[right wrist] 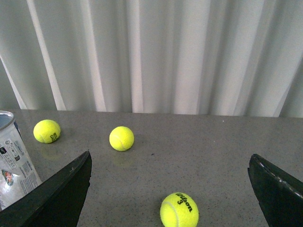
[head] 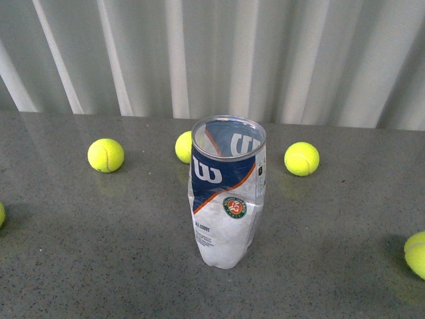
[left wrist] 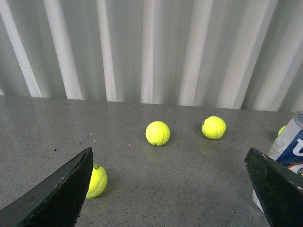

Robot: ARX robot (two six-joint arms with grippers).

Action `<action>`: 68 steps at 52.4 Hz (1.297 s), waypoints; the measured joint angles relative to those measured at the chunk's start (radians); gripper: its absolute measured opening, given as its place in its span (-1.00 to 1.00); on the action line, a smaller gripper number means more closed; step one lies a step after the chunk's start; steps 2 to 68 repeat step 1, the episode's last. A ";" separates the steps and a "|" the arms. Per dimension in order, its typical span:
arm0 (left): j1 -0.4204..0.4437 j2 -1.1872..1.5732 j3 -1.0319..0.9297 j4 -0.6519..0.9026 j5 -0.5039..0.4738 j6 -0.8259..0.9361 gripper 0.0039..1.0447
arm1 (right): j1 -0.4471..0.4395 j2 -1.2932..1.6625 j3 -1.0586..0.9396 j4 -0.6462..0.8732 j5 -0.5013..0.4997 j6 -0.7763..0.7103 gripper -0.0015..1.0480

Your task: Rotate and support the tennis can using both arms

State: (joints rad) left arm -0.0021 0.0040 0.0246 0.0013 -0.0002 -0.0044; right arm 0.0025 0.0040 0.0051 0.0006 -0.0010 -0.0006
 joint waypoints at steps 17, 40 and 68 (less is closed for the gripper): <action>0.000 0.000 0.000 0.000 0.000 0.000 0.87 | 0.000 0.000 0.000 0.000 0.000 0.000 0.86; 0.000 0.000 0.000 0.000 0.000 0.000 0.87 | 0.000 0.000 0.000 0.000 0.000 0.000 0.86; 0.000 0.000 0.000 0.000 0.000 0.000 0.87 | 0.000 0.000 0.000 0.000 0.000 0.000 0.86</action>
